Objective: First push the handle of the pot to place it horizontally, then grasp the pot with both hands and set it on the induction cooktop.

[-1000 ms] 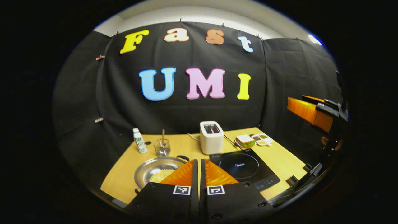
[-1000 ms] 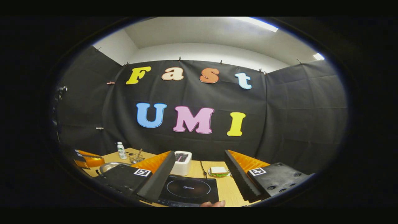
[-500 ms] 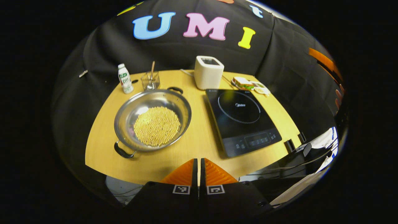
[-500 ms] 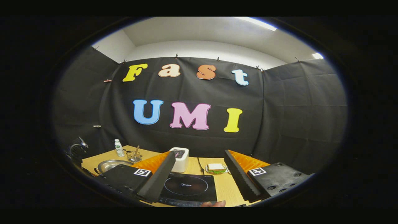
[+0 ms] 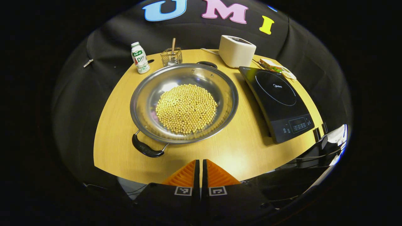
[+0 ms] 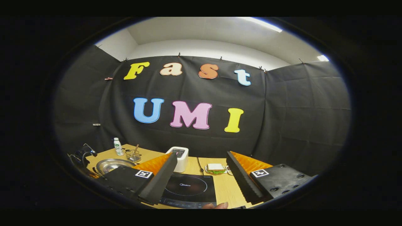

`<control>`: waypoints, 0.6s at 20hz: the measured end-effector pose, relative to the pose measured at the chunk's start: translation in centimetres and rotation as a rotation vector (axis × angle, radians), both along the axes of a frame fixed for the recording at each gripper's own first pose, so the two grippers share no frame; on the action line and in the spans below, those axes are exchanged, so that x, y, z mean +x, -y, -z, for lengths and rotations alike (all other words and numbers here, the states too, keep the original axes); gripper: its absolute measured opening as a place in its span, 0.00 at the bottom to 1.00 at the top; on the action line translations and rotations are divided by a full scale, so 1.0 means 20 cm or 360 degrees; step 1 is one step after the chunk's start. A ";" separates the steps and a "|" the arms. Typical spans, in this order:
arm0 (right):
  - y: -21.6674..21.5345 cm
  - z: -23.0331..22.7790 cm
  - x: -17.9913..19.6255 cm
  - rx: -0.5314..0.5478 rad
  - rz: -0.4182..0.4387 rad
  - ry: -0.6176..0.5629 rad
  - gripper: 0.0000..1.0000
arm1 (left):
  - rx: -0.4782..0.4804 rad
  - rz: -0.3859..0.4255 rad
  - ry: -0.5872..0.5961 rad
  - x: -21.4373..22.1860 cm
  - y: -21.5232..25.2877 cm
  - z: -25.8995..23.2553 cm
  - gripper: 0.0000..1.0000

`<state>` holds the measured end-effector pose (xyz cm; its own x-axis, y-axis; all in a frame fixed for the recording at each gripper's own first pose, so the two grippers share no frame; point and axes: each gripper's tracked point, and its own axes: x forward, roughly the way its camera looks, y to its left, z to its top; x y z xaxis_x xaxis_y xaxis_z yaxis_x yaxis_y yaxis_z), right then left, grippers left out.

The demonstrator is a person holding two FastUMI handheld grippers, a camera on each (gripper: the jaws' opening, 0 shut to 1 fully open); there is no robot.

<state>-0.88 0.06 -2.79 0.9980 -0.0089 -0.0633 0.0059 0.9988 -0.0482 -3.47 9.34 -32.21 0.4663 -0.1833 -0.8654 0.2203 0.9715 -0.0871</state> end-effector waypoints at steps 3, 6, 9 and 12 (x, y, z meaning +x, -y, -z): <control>0.00 0.01 0.00 -0.0004 0.0023 -0.0008 0.98 | -0.0072 0.0018 -0.0058 0.05 -0.04 0.04 0.05; -0.01 0.01 -0.01 -0.0028 0.0035 -0.0010 0.98 | -0.0093 0.0036 -0.0076 0.11 -0.11 0.05 0.03; -0.03 0.01 -0.02 -0.0043 0.0046 -0.0008 0.98 | -0.0058 0.0071 -0.0128 0.13 -0.16 0.08 0.05; -0.04 0.01 -0.03 -0.0062 0.0060 -0.0002 0.99 | -0.0038 0.0099 -0.0170 0.14 -0.19 0.11 0.05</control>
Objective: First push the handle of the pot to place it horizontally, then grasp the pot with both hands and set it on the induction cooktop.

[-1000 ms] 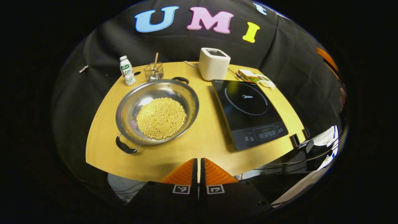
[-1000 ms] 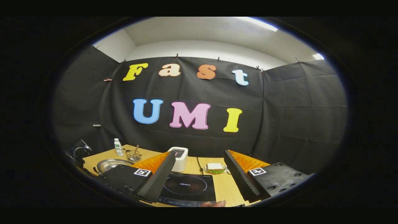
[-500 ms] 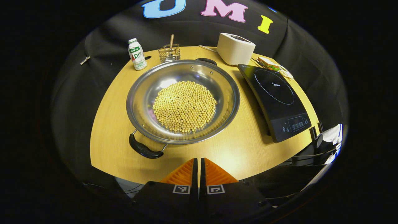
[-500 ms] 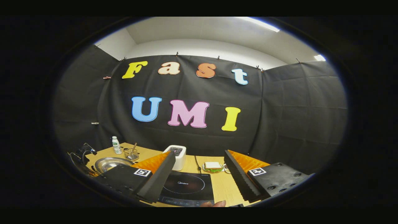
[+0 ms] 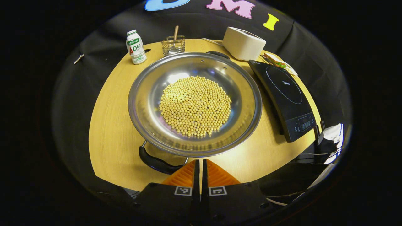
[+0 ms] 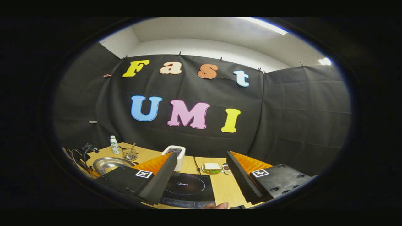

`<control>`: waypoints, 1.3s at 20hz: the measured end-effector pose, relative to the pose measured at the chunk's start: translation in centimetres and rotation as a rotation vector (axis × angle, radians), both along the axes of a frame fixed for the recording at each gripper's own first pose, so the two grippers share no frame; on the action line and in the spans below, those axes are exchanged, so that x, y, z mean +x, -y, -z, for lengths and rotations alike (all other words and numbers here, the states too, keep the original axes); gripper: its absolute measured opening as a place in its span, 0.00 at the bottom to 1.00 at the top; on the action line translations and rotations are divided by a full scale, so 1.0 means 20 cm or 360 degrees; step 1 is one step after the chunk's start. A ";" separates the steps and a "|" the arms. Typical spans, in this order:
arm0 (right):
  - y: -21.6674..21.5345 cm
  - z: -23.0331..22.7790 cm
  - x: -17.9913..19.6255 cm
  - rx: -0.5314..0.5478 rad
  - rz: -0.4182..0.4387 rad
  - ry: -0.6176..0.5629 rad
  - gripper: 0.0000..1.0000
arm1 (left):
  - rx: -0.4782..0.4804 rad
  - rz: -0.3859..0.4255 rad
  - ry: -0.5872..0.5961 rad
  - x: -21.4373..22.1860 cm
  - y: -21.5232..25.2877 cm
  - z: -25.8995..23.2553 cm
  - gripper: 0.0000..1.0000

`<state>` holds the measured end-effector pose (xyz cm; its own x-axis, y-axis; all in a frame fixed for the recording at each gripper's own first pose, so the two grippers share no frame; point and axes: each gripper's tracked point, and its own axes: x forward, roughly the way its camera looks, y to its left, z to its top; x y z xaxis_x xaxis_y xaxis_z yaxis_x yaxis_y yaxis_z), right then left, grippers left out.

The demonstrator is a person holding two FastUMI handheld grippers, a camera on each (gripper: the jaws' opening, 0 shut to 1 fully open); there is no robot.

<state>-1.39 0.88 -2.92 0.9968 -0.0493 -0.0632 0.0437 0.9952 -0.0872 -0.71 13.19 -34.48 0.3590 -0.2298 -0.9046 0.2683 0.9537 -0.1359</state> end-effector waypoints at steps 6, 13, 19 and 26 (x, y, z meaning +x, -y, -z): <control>-0.03 0.01 0.00 -0.0003 0.0020 -0.0016 0.98 | -0.0033 -0.0017 0.0006 0.02 -0.04 -0.01 0.05; -0.08 0.04 0.01 -0.0022 0.0023 -0.0033 0.98 | 0.0005 -0.0069 0.0037 0.10 -0.24 -0.02 0.05; -0.11 0.07 0.00 -0.0024 0.0040 -0.0062 0.98 | 0.0083 -0.0094 0.0053 0.17 -0.42 -0.01 0.05; -0.13 0.10 -0.01 -0.0059 0.0045 -0.0092 0.99 | 0.0214 -0.0091 0.0106 0.31 -0.60 0.03 0.05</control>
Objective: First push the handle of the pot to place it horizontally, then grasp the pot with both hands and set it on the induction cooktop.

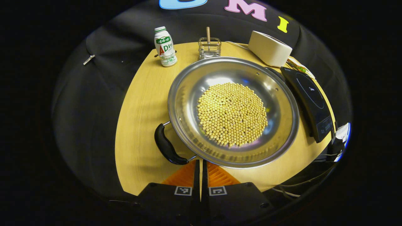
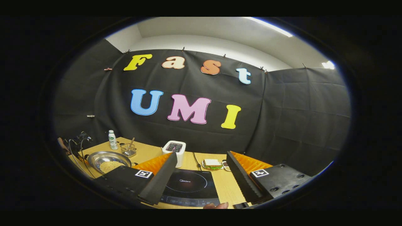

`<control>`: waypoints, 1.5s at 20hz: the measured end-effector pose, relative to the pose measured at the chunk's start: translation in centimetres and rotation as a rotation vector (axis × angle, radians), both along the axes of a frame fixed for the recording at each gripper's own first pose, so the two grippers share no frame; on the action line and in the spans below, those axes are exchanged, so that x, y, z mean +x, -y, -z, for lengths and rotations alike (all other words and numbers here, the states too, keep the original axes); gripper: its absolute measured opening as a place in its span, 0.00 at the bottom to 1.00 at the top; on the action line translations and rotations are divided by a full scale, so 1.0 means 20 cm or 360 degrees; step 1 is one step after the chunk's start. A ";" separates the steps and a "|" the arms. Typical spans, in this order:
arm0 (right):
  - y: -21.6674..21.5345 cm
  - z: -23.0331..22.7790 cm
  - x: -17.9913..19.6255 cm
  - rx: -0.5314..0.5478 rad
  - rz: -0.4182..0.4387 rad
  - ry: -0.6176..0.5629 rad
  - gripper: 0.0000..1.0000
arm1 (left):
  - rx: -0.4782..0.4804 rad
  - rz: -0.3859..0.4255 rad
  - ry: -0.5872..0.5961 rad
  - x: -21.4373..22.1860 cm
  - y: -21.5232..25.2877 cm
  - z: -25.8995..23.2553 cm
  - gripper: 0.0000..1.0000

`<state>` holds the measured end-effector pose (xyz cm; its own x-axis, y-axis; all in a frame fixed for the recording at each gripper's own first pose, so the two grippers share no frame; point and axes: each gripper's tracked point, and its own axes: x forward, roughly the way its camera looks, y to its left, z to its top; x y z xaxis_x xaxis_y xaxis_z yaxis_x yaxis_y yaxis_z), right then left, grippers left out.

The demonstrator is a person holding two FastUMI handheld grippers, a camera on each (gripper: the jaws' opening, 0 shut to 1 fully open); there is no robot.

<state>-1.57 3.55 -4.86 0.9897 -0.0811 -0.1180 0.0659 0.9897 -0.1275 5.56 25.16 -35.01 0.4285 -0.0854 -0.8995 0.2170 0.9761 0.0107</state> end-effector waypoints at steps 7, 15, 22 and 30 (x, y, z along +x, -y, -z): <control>-0.02 0.04 -0.02 -0.0011 0.0001 -0.0041 0.99 | 0.0095 -0.0068 0.0112 0.18 -0.14 0.00 0.05; -0.03 0.08 -0.04 -0.0029 0.0021 -0.0090 0.96 | 0.0161 -0.0102 0.0188 0.39 -0.22 0.01 0.05; -0.09 0.14 -0.02 -0.0024 0.0015 -0.0126 0.98 | 0.0204 -0.0101 0.0242 0.50 -0.25 0.02 0.05; -0.16 0.28 0.04 0.0050 -0.0049 -0.0252 0.98 | 0.0206 -0.0283 0.0607 0.42 -0.37 -0.20 0.13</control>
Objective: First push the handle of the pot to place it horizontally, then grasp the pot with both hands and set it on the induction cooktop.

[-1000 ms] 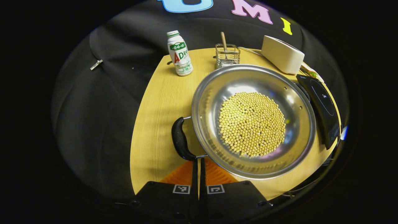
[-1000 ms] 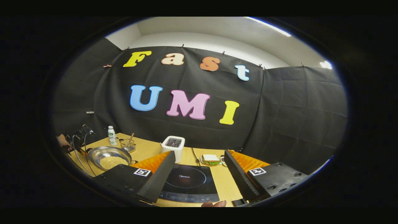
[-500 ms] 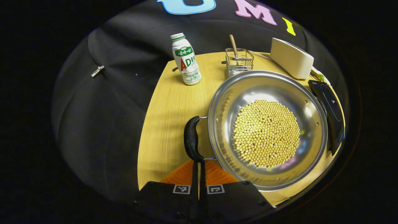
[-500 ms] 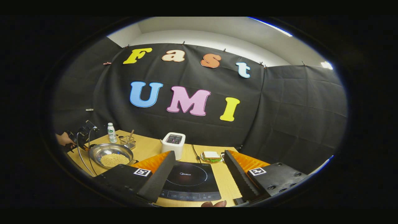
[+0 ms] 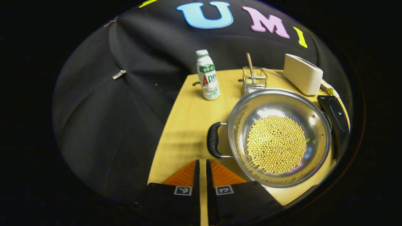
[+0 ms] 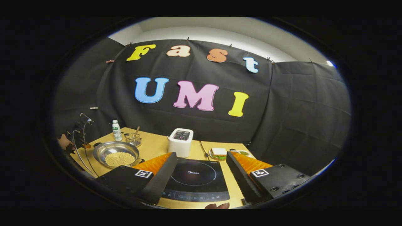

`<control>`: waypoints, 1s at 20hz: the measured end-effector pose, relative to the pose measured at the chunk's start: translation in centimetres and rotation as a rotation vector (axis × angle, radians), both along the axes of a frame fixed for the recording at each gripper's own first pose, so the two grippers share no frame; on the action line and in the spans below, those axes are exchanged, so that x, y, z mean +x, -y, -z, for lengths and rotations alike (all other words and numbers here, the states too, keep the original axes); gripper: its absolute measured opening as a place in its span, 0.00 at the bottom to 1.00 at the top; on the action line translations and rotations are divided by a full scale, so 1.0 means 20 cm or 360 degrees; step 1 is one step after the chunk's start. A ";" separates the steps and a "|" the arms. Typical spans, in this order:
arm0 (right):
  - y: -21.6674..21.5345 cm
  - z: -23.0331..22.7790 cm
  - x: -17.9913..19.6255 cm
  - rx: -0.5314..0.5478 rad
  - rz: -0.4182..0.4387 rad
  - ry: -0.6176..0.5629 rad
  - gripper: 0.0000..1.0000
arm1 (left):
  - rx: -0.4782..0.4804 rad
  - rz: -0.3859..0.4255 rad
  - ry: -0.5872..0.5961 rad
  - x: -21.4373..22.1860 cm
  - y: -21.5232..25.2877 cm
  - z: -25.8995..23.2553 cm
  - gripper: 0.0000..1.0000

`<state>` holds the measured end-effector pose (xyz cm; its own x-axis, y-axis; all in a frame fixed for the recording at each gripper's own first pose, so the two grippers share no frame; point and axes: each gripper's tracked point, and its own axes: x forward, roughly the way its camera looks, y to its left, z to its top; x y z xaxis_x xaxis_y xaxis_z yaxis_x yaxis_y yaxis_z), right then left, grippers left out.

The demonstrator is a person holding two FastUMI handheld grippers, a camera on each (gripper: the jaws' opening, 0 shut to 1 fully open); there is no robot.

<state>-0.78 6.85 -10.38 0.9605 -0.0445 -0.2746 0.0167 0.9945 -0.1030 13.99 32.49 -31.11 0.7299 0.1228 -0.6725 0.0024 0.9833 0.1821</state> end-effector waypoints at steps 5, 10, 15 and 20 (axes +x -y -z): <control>-0.15 0.13 0.09 0.0093 -0.0086 -0.0093 0.98 | -0.0047 0.0102 0.0260 -0.08 0.08 -0.23 0.73; -0.39 0.30 0.19 0.0253 -0.0179 -0.0233 0.98 | -0.0155 0.0171 0.0327 -0.08 0.18 -0.28 0.96; -0.60 0.47 0.32 0.0306 -0.0227 -0.0326 0.99 | -0.0235 0.0218 0.0322 0.00 0.20 -0.24 0.96; -0.81 0.63 0.47 0.0348 -0.0249 -0.0426 0.98 | -0.0245 0.0218 0.0295 0.12 0.16 -0.15 0.96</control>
